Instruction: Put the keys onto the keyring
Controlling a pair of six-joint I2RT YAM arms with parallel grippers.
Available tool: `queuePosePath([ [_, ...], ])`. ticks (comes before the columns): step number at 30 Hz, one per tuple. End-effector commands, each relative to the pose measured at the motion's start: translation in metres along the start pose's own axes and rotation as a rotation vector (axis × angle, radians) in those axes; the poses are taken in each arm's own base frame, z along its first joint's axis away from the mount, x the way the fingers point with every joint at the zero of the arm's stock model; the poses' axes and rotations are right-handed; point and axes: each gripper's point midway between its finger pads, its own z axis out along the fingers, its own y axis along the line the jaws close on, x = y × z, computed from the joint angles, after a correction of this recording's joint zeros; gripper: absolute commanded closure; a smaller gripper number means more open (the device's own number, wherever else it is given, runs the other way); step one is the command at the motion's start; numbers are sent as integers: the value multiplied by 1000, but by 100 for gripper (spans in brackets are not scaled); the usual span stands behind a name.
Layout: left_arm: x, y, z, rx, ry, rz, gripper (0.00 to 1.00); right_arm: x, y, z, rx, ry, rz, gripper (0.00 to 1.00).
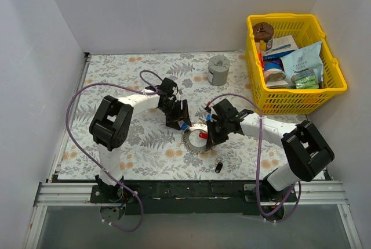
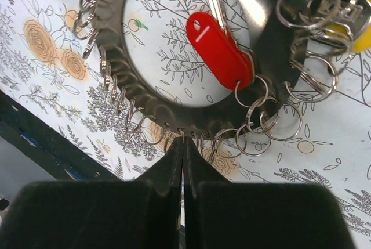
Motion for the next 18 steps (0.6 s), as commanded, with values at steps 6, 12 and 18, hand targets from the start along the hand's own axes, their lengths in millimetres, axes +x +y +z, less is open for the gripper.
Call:
queuePosePath([
  [6, -30, 8, -30, -127, -112, 100, 39, -39, 16, -33, 19, -149, -44, 99],
  [12, -6, 26, -43, -167, -109, 98, 39, -45, -1, -41, 86, -185, -32, 99],
  [18, 36, 40, -41, -124, -58, 49, 39, -45, -30, -44, 155, -188, 5, 99],
])
